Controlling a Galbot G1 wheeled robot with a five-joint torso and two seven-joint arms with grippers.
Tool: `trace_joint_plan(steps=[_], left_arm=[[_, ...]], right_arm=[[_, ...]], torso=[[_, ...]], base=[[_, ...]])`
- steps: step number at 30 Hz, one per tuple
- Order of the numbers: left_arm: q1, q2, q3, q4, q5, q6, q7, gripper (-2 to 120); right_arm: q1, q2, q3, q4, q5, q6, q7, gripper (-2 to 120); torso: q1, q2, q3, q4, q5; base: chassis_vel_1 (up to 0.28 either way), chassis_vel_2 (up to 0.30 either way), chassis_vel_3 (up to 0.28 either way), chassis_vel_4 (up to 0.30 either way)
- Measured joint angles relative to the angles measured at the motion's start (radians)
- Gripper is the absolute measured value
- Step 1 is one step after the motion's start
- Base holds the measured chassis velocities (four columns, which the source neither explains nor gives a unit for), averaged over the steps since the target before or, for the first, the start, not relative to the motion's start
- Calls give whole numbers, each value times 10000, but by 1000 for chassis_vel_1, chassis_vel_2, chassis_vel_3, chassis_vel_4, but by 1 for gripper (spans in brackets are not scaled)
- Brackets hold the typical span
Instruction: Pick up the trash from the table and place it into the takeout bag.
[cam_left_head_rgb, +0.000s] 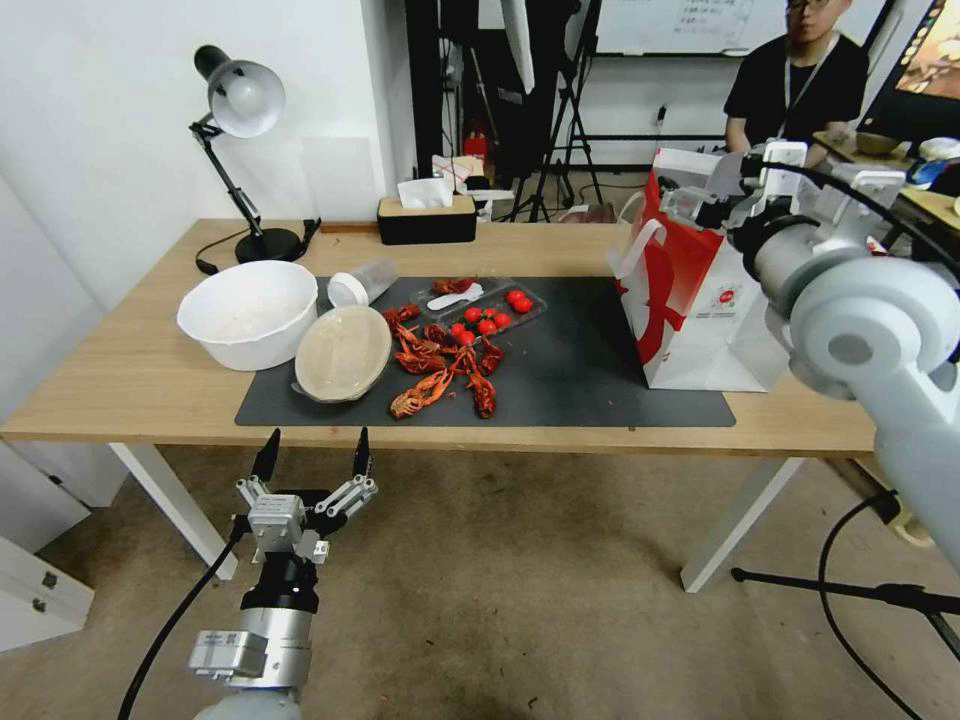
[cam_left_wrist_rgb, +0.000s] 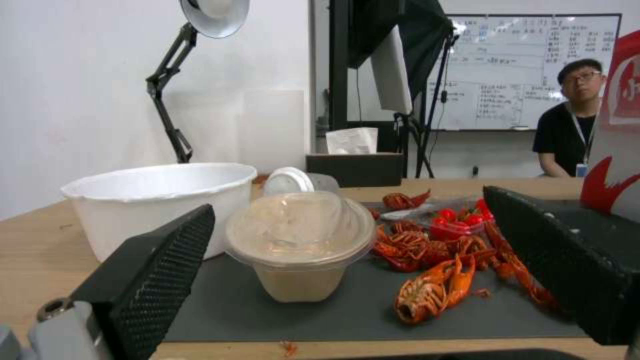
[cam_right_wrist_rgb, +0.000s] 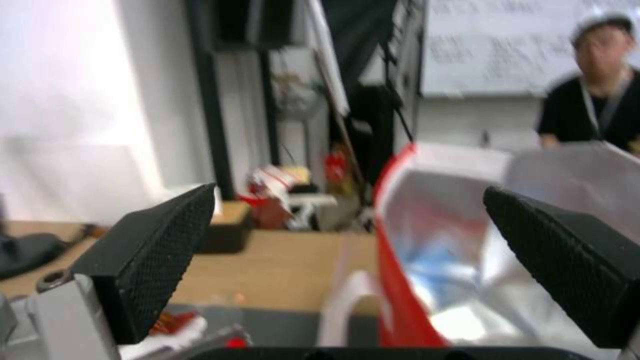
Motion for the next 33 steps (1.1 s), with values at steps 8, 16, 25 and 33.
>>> trace_joint_plan(steps=[8, 16, 25, 33], left_arm=[[-76, 0, -1, 50, -48, -2, -15, 100], [32, -121, -133, 41, -49, -128, -12, 100], [-27, -38, -261, 43, -161, -147, 77, 100], [-85, 2, -195, 133, -168, -145, 82, 100]], right_arm=[[-2075, 12, 283, 429, -1827, 2179, -1667, 100], [-3619, 320, 330, 555, -2763, 3480, -2770, 100], [-6454, 1689, 1069, 801, -4426, 4424, -2787, 100], [-8303, 2792, 1547, 642, -5490, 5491, -3144, 100]], torso=[[0, 0, 0, -2, 2], [0, 0, 1, 2, -1], [0, 0, 1, -2, 0], [0, 1, 0, -1, -1]], base=[[0, 0, 0, 0], [0, 0, 0, 0], [0, 0, 0, 0], [0, 0, 0, 0]])
